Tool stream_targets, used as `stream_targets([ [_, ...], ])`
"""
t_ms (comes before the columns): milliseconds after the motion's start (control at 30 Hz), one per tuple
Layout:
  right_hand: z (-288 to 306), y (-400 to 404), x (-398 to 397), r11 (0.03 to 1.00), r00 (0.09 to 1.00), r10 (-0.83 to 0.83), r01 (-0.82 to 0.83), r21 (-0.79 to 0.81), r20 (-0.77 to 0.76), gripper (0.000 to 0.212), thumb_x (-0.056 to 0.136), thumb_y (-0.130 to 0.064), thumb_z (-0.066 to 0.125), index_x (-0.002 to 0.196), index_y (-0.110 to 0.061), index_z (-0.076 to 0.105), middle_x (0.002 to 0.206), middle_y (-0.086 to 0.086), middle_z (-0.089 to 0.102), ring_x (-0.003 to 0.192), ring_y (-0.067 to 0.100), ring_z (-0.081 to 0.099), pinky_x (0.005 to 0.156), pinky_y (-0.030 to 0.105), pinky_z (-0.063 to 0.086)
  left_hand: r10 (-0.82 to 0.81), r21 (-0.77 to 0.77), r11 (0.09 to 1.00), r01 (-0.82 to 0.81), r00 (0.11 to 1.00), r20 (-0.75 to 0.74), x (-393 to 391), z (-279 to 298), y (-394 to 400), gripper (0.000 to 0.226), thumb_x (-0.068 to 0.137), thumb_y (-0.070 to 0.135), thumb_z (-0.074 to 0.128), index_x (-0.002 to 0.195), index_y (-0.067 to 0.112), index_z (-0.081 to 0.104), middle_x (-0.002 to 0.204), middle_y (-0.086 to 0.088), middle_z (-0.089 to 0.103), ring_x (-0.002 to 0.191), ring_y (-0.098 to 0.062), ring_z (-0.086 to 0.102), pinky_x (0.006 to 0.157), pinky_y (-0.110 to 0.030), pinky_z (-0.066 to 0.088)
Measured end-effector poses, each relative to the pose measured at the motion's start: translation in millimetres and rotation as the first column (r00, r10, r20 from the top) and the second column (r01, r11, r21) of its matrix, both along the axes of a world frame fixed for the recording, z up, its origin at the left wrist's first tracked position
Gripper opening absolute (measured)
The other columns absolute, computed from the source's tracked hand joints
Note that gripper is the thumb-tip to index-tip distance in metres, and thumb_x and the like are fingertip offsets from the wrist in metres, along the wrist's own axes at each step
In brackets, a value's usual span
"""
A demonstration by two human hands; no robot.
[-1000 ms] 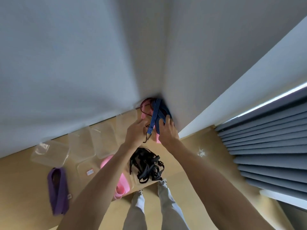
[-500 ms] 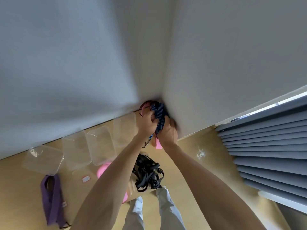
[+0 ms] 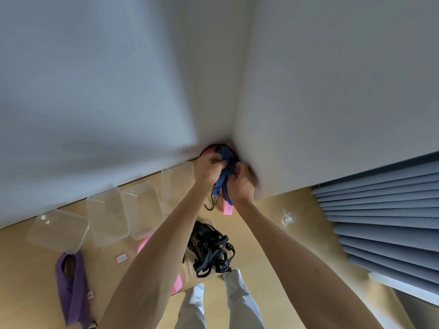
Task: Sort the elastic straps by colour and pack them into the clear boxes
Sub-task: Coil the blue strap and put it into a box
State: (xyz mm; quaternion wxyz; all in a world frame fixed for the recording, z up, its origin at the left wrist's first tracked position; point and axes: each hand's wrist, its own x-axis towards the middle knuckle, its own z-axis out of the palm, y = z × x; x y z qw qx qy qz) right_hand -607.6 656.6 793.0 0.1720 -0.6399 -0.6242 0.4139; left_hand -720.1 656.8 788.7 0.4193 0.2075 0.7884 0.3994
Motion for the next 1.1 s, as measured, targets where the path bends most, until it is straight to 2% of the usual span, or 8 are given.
stream_targets([
  [67,11,1,-2,0.997,0.992,-0.063,0.066,0.027,-0.113,0.041,0.086,0.006,0.045,0.126,-0.002,0.053,0.122,0.016,0.064,0.112,0.034,0.059,0.096,0.042,0.049,0.006,0.055,0.998,-0.011,0.997,0.083,-2,6,-2,0.049,0.073,-0.006,0.075,0.116,0.011,0.059,0.096,-0.002,0.071,0.096,-0.024,0.07,0.083,-0.04,0.057],
  [167,25,3,-8,0.992,0.978,-0.072,0.09,0.085,-0.194,0.052,0.08,0.009,0.045,0.13,-0.002,0.052,0.131,0.014,0.06,0.12,0.028,0.055,0.105,0.038,0.045,-0.094,0.103,0.992,0.077,0.98,0.174,-8,15,-8,0.059,0.073,-0.017,0.07,0.127,0.005,0.061,0.102,-0.012,0.074,0.096,-0.025,0.072,0.083,-0.035,0.06],
  [333,49,11,-10,0.995,0.939,0.101,-0.088,0.053,-0.329,0.058,0.07,-0.002,0.048,0.123,-0.02,0.059,0.105,-0.021,0.064,0.096,-0.008,0.058,0.085,0.01,0.045,-0.238,0.256,0.946,0.199,0.962,0.131,-24,49,-26,0.049,0.078,-0.017,0.066,0.099,0.027,0.073,0.087,0.009,0.076,0.084,-0.009,0.071,0.076,-0.024,0.055],
  [600,93,10,-4,0.953,0.852,0.286,-0.301,0.037,-0.439,0.037,0.075,-0.019,0.067,0.111,-0.027,0.063,0.087,-0.011,0.068,0.074,0.006,0.067,0.064,0.018,0.051,-0.23,0.437,0.879,0.191,0.972,0.038,-36,133,-45,0.013,0.086,0.012,0.07,0.099,0.014,0.071,0.096,-0.016,0.072,0.088,-0.028,0.071,0.077,-0.043,0.057],
  [733,128,5,-12,0.937,0.831,0.346,-0.325,0.125,-0.435,0.041,0.07,-0.03,0.081,0.104,-0.026,0.06,0.086,-0.002,0.069,0.077,0.02,0.066,0.066,0.037,0.057,-0.22,0.508,0.836,0.206,0.975,-0.034,-31,181,-43,0.022,0.09,0.004,0.069,0.109,0.015,0.067,0.106,-0.014,0.066,0.088,-0.02,0.065,0.069,-0.03,0.057],
  [867,165,2,-22,0.941,0.801,0.337,-0.274,0.199,-0.495,0.04,0.071,-0.025,0.082,0.104,-0.023,0.059,0.078,-0.008,0.068,0.063,0.006,0.063,0.056,0.019,0.049,-0.204,0.564,0.805,0.184,0.979,-0.028,-28,225,-48,0.018,0.089,0.006,0.071,0.106,0.01,0.068,0.101,-0.023,0.068,0.088,-0.027,0.069,0.071,-0.033,0.059],
  [967,189,1,-28,0.935,0.772,0.351,-0.262,0.238,-0.529,0.04,0.074,-0.023,0.079,0.109,-0.021,0.061,0.087,-0.008,0.069,0.075,0.007,0.066,0.062,0.024,0.055,-0.173,0.616,0.767,0.182,0.982,-0.075,-30,253,-58,0.023,0.084,0.011,0.071,0.104,0.0,0.068,0.099,-0.027,0.067,0.088,-0.033,0.071,0.07,-0.032,0.057],
  [1100,214,-8,-33,0.923,0.706,0.383,-0.261,0.284,-0.596,0.079,0.072,-0.007,0.084,0.14,-0.007,0.043,0.122,0.005,0.06,0.101,0.014,0.066,0.088,0.036,0.058,-0.157,0.639,0.74,0.21,0.978,-0.139,-33,278,-73,0.017,0.083,0.009,0.07,0.099,0.009,0.072,0.091,-0.012,0.074,0.084,-0.028,0.074,0.07,-0.034,0.059],
])
